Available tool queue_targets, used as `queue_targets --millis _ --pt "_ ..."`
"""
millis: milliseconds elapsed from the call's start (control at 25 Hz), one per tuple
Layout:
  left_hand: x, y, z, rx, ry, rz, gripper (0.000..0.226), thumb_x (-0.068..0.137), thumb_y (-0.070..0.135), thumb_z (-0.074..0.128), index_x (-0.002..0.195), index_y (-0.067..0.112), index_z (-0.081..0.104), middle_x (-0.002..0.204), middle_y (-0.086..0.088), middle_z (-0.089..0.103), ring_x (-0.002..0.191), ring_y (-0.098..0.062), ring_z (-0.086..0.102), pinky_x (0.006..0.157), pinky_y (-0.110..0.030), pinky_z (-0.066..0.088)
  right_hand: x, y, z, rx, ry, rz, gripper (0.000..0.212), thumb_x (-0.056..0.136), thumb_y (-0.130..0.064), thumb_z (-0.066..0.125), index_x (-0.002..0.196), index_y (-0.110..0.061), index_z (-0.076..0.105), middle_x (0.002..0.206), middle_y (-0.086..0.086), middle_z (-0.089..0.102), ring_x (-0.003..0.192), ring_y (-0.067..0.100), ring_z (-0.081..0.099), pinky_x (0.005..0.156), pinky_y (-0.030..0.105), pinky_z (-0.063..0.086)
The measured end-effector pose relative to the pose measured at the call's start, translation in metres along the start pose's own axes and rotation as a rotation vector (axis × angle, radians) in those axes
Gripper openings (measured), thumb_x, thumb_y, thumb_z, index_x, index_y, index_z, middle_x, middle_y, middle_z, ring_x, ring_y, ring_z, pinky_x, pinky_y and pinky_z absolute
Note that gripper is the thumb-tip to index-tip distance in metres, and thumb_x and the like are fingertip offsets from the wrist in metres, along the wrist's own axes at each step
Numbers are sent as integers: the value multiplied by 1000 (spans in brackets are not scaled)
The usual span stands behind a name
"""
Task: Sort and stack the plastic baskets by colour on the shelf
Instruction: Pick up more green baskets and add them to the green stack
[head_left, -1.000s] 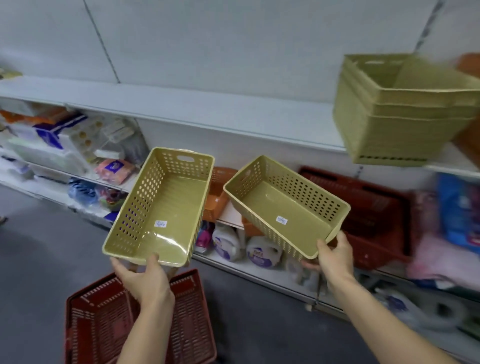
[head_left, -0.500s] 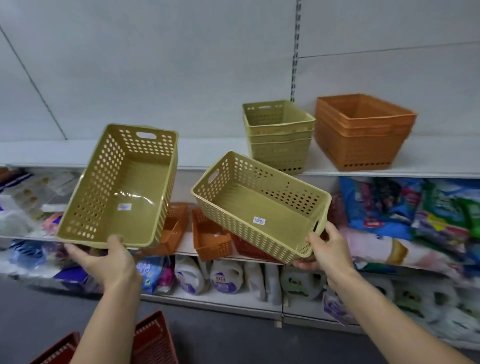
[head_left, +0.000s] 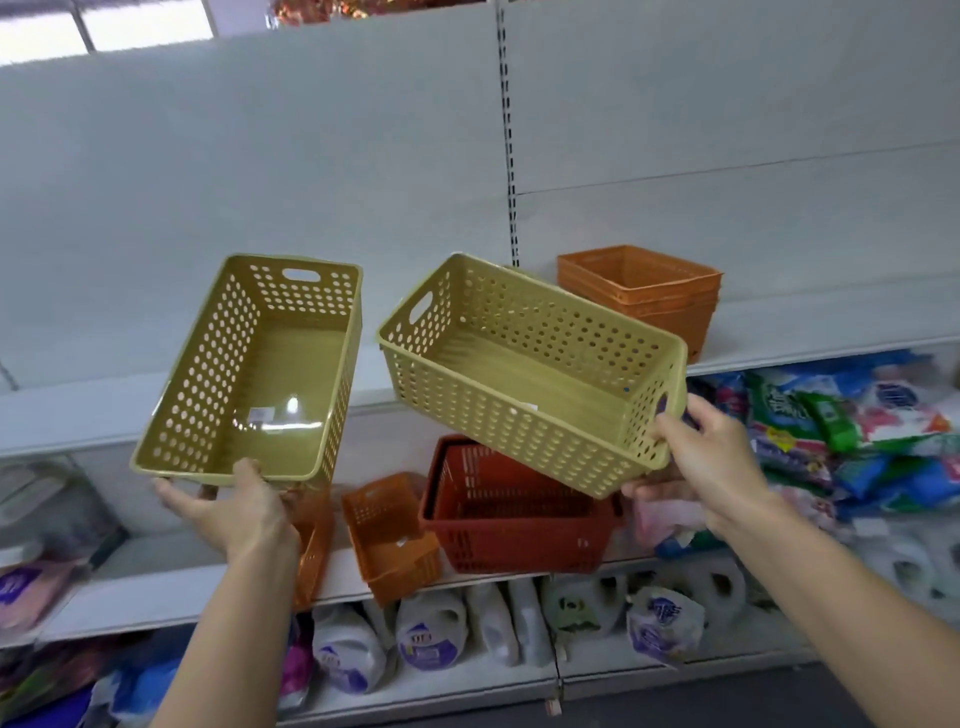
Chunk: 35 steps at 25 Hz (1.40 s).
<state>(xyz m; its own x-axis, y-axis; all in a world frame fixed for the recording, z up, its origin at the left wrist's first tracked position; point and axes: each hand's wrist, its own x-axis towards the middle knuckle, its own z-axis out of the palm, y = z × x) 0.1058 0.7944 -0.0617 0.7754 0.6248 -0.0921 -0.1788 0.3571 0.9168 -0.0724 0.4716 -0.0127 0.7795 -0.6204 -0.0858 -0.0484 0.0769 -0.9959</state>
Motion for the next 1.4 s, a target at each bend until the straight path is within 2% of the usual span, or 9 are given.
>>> queue_targets --millis 160,440,720,960,1080,1160,1240,1320,1400 --pt "18 11 12 -73 -125 -69 91 89 3 59 154 49 13 144 0 49 111 -23 65 78 -54 61 5 -38 25 40 94 -73 22 90 -5 47 105 -14 59 98 23 68 54 43 69 40 35 57" --pt "46 21 28 -95 -219 -106 89 90 1 59 153 47 15 142 -2 51 115 -27 62 77 -54 60 54 -93 101 247 133 -37 7 90 -5 49 97 -6 50 105 26 66 62 39 72 47 36 60" --pt "66 28 64 -87 -251 -91 88 91 -1 58 152 48 18 145 -4 48 117 -28 60 76 -53 60 125 -125 173 285 93 94 34 92 -11 56 125 -6 48 109 23 61 78 34 71 47 29 57" --pt "72 48 99 -106 -228 -56 87 91 1 60 151 50 20 144 -1 48 119 -29 60 72 -47 62 163 -124 209 299 137 150 64 92 -10 54 148 -16 25 117 22 54 81 35 70 48 35 60" --pt "68 57 111 -108 -255 -40 86 92 3 60 151 51 22 142 1 48 119 -27 60 71 -46 62 161 -118 212 265 134 176 71 93 -18 57 151 -16 18 100 18 51 88 36 67 45 42 59" --pt "61 61 115 -122 -278 -37 86 92 2 60 151 51 22 141 1 48 119 -27 60 70 -46 63 148 -110 212 156 188 145 76 93 -25 58 153 -18 11 97 13 50 84 26 61 47 36 58" --pt "54 63 119 -140 -304 -46 86 91 2 59 151 51 22 141 0 48 118 -27 61 68 -46 63 125 -99 216 26 214 -26 76 92 -30 58 152 -23 11 117 12 52 79 19 58 46 27 51" --pt "44 65 124 -156 -339 -57 87 91 2 59 152 50 21 142 0 48 118 -26 61 68 -46 63 95 -89 231 -59 -8 -226 73 90 -41 58 150 -27 19 121 5 54 85 19 63 53 31 58" --pt "30 65 129 -173 -379 -62 88 91 1 60 152 50 19 142 0 47 117 -25 61 69 -48 63 70 -80 251 -209 -279 -330 81 83 -55 60 150 -34 20 132 0 51 110 20 60 80 47 59"
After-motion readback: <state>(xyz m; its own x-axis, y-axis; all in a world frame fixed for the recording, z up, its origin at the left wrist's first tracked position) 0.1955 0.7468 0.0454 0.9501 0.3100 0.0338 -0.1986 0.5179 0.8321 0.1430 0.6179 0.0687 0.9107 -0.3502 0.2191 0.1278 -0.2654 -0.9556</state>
